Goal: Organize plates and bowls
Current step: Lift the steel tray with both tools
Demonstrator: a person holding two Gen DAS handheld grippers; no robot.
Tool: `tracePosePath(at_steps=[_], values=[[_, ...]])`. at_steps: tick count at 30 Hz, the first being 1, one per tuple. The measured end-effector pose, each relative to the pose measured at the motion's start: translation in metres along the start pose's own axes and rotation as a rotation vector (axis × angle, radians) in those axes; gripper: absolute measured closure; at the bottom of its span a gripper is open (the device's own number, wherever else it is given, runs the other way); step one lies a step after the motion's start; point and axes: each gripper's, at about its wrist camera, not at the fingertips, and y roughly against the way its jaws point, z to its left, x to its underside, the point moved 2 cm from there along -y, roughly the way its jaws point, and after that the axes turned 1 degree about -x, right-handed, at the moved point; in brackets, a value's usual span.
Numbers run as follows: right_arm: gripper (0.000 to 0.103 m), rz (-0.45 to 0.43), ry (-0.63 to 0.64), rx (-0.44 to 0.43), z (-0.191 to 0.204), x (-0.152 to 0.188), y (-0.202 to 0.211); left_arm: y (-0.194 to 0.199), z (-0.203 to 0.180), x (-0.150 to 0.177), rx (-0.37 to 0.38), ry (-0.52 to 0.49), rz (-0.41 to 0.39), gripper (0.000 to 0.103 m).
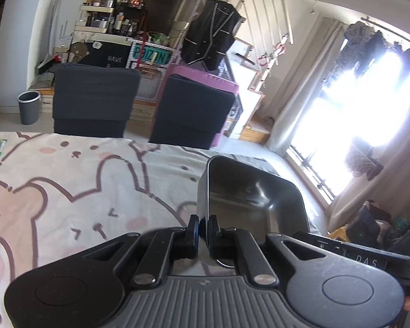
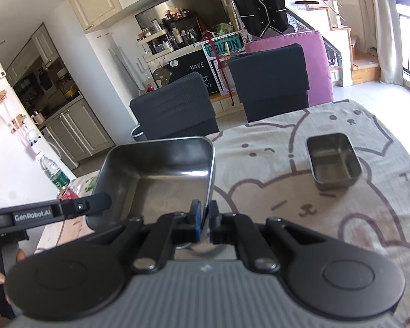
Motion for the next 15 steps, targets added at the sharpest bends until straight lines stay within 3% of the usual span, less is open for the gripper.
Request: tracePosePath(at_steps=[9, 15], values=[[0.096, 0.009, -0.007, 0.029, -0.017, 0.034, 0.033, -0.002, -0.015, 0.061, 0.020, 0.002, 0.079, 0.096], [0.096, 0.095, 0.038, 0.061, -0.020, 0.051, 0.024, -0.013, -0.007, 0.094, 0.022, 0.028, 0.160, 0.096]])
